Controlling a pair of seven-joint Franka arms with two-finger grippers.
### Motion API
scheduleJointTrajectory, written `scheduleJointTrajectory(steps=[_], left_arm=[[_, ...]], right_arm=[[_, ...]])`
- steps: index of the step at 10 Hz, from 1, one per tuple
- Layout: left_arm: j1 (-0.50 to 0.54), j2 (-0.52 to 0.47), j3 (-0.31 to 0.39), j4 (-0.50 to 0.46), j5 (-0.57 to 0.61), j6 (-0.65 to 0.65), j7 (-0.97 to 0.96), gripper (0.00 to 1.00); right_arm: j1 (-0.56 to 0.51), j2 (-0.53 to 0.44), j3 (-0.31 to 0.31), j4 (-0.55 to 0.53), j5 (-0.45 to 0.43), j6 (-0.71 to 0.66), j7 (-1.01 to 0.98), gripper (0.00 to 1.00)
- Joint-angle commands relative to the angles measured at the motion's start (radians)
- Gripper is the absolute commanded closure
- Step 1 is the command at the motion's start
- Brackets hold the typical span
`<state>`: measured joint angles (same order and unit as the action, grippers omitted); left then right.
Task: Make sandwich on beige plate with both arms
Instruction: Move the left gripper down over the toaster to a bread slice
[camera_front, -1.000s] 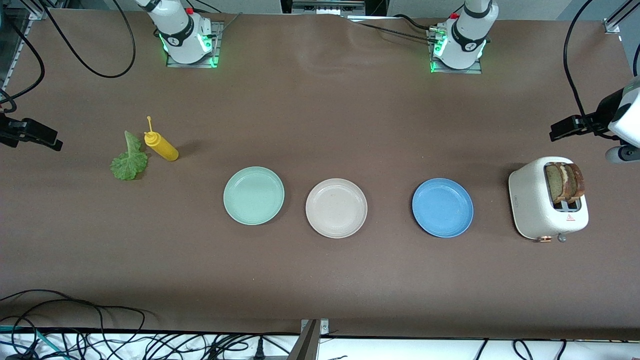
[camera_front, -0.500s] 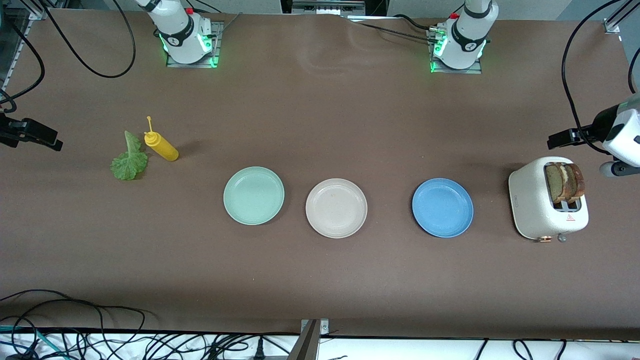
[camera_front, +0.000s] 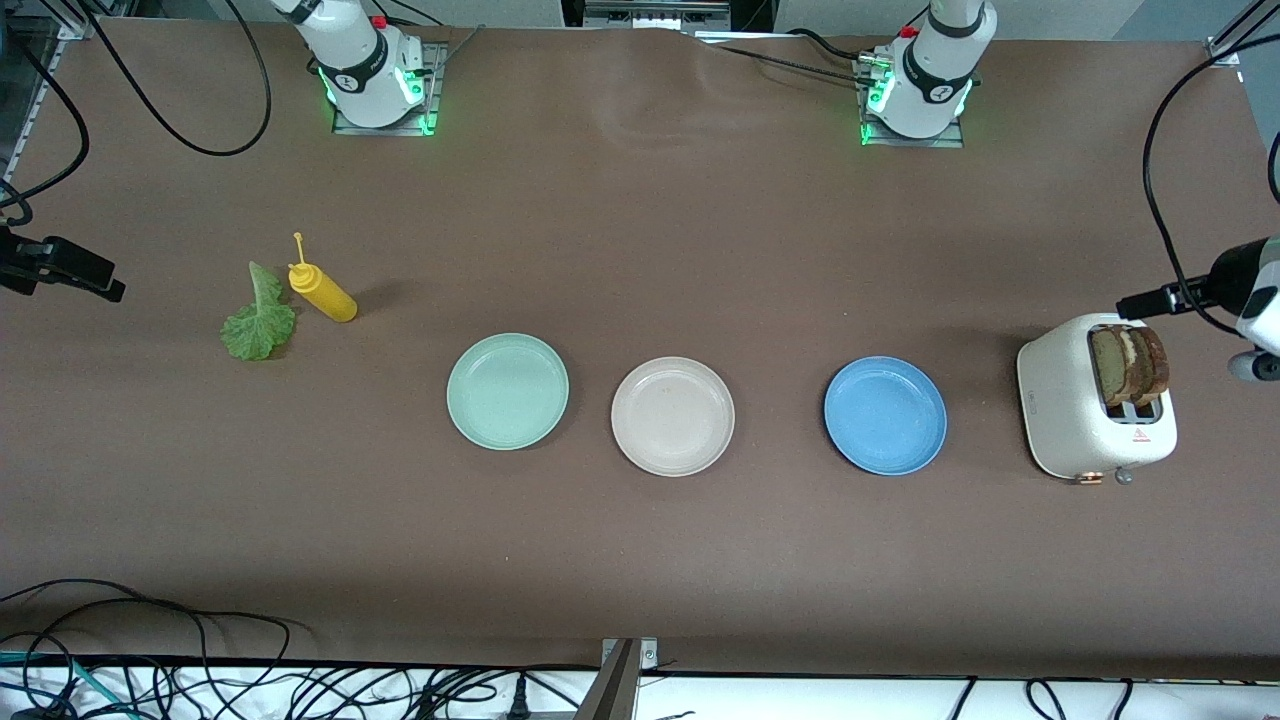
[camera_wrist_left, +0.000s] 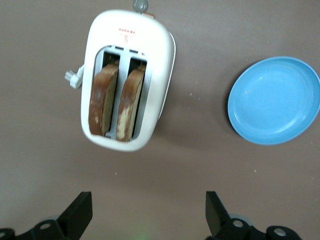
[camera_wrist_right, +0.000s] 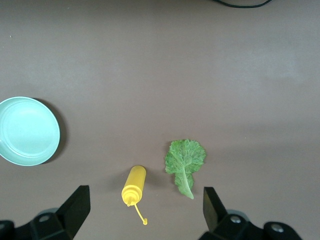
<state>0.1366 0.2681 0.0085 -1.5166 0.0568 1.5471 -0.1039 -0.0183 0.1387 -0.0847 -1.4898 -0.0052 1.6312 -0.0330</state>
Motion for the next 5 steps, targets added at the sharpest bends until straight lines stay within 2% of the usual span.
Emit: scheduleJointTrajectory(steps=[1,5], left_arm=[[0.002,0.074,-0.007,0.044,0.006,0.045,0.019,0.00],[0.006,0.137,-0.008,0.041,0.044,0.125,0.023,0.00]], right_arm=[[-0.008,-0.002,0.003,0.006,0.013,-0.010,-0.007,0.00],[-0.008,-0.004,0.002,0.006,0.013,-0.010,-0.007,0.00]])
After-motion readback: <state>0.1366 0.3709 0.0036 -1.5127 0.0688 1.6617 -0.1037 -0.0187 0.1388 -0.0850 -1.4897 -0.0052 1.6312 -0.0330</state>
